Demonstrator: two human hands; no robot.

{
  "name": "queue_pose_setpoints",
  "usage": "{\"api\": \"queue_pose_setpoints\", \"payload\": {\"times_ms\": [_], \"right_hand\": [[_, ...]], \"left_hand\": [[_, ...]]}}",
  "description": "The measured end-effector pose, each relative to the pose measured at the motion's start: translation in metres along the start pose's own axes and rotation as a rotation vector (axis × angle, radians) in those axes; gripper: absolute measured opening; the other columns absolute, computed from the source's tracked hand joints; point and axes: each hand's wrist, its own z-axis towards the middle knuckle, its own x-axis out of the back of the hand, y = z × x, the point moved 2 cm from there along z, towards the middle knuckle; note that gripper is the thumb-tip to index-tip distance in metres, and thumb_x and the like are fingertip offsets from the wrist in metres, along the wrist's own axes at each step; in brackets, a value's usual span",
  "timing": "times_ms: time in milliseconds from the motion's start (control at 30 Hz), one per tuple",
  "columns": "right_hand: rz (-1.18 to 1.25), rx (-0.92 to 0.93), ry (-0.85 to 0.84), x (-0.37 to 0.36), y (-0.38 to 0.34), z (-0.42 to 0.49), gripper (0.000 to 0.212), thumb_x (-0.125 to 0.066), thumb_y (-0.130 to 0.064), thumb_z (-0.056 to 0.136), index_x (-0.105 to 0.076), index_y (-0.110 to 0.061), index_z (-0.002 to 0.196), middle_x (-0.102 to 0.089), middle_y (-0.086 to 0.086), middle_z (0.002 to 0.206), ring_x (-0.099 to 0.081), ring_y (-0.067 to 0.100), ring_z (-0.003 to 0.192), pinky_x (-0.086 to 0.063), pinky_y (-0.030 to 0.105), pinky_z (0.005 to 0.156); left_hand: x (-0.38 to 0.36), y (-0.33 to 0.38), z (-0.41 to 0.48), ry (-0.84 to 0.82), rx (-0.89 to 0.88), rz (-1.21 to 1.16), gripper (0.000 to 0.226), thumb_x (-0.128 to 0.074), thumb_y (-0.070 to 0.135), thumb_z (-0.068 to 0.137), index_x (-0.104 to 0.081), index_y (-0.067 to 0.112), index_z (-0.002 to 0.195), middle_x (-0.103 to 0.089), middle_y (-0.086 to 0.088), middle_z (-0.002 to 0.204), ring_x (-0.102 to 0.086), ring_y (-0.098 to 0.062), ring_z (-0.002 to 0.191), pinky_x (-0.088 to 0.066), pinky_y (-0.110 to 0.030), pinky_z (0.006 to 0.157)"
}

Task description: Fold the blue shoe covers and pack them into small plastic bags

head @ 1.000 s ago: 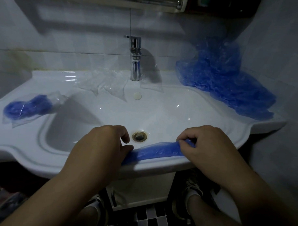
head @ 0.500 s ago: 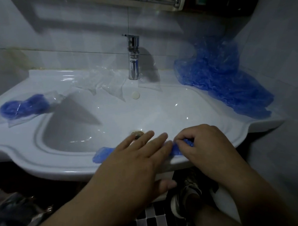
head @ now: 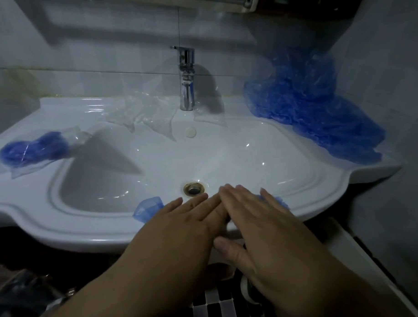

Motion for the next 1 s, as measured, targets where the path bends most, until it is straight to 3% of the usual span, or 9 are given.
{"api": "queue_pose_setpoints", "payload": {"times_ms": [33, 100, 200, 500, 733, 800, 867, 900, 1000], "right_hand": [[-0.029, -0.015, -0.005, 0.001, 0.003, -0.001, 0.102, 0.021, -0.078, 0.062, 0.009, -0.034, 0.153, 0.011, -0.017, 0.161, 0.014, -0.001, 0.146, 0.007, 0.032, 0.121], [-0.061, -0.050, -0.054, 0.004, 0.008, -0.003, 0.097, 0.012, -0.078, 0.062, 0.012, -0.040, 0.151, 0.016, -0.017, 0.160, 0.018, 0.005, 0.146, 0.007, 0.037, 0.121], [-0.083, -0.093, -0.130, 0.011, 0.007, -0.005, 0.090, 0.003, -0.080, 0.062, 0.016, -0.050, 0.146, 0.019, -0.015, 0.160, 0.019, 0.011, 0.147, 0.006, 0.041, 0.122], [-0.093, -0.104, -0.147, 0.011, 0.007, -0.006, 0.086, -0.002, -0.078, 0.067, 0.017, -0.050, 0.146, 0.015, -0.016, 0.160, 0.016, 0.008, 0.147, 0.004, 0.039, 0.122], [-0.055, -0.075, -0.094, 0.018, -0.003, -0.004, 0.095, 0.002, -0.081, 0.061, 0.015, -0.046, 0.148, 0.024, -0.019, 0.157, 0.029, 0.007, 0.143, 0.009, 0.043, 0.121], [-0.034, 0.045, 0.000, 0.018, -0.018, 0.001, 0.090, -0.006, -0.082, 0.071, 0.010, -0.044, 0.150, 0.022, -0.024, 0.157, 0.030, 0.000, 0.141, 0.012, 0.041, 0.120], [0.033, 0.134, 0.004, 0.012, -0.033, 0.007, 0.081, -0.016, -0.074, 0.081, 0.001, -0.040, 0.153, 0.010, -0.025, 0.159, 0.022, -0.003, 0.143, 0.012, 0.038, 0.120], [0.068, 0.145, -0.017, 0.009, -0.037, 0.009, 0.078, -0.018, -0.073, 0.084, -0.002, -0.039, 0.153, 0.004, -0.024, 0.160, 0.016, -0.003, 0.145, 0.010, 0.037, 0.120], [0.063, 0.060, -0.069, 0.005, -0.034, 0.009, 0.083, -0.006, -0.077, 0.077, -0.003, -0.041, 0.152, 0.000, -0.022, 0.161, 0.009, 0.001, 0.147, 0.007, 0.037, 0.121]], "left_hand": [[0.003, 0.000, -0.002, -0.011, 0.034, 0.011, 0.085, -0.041, 0.069, 0.073, -0.044, 0.020, 0.143, -0.047, 0.000, 0.146, -0.054, -0.015, 0.127, -0.048, -0.045, 0.100], [0.003, -0.004, -0.004, 0.041, 0.083, 0.115, 0.090, -0.041, 0.071, 0.083, -0.012, 0.023, 0.154, -0.010, 0.005, 0.159, -0.023, -0.010, 0.145, -0.014, -0.037, 0.116], [0.009, -0.009, -0.013, -0.085, 0.212, 0.178, 0.099, -0.043, 0.073, 0.084, 0.014, 0.028, 0.152, 0.012, 0.010, 0.162, 0.003, -0.010, 0.149, 0.011, -0.024, 0.105], [0.002, -0.015, -0.018, -0.092, 0.315, 0.250, 0.091, -0.041, 0.076, 0.082, -0.007, 0.022, 0.148, -0.027, 0.001, 0.151, -0.027, -0.020, 0.138, -0.020, -0.035, 0.119], [0.008, -0.015, -0.017, -0.230, 0.378, 0.241, 0.105, -0.040, 0.077, 0.081, 0.012, 0.020, 0.151, 0.002, -0.005, 0.162, -0.003, -0.026, 0.149, -0.005, -0.043, 0.120], [0.011, -0.014, -0.017, -0.198, 0.363, 0.206, 0.101, -0.043, 0.073, 0.082, -0.001, 0.015, 0.153, -0.008, -0.015, 0.161, -0.014, -0.033, 0.148, -0.015, -0.050, 0.118], [0.012, -0.015, -0.017, -0.200, 0.256, 0.231, 0.088, -0.042, 0.063, 0.073, -0.049, 0.002, 0.135, -0.053, -0.031, 0.132, -0.057, -0.047, 0.117, -0.050, -0.063, 0.088], [0.009, -0.017, -0.018, -0.194, 0.224, 0.283, 0.083, -0.038, 0.060, 0.064, -0.065, 0.000, 0.115, -0.068, -0.027, 0.109, -0.070, -0.043, 0.092, -0.057, -0.057, 0.066], [0.008, -0.019, -0.020, -0.155, 0.261, 0.255, 0.086, -0.033, 0.064, 0.059, -0.071, 0.000, 0.102, -0.073, -0.017, 0.092, -0.073, -0.034, 0.078, -0.056, -0.050, 0.059]]}}
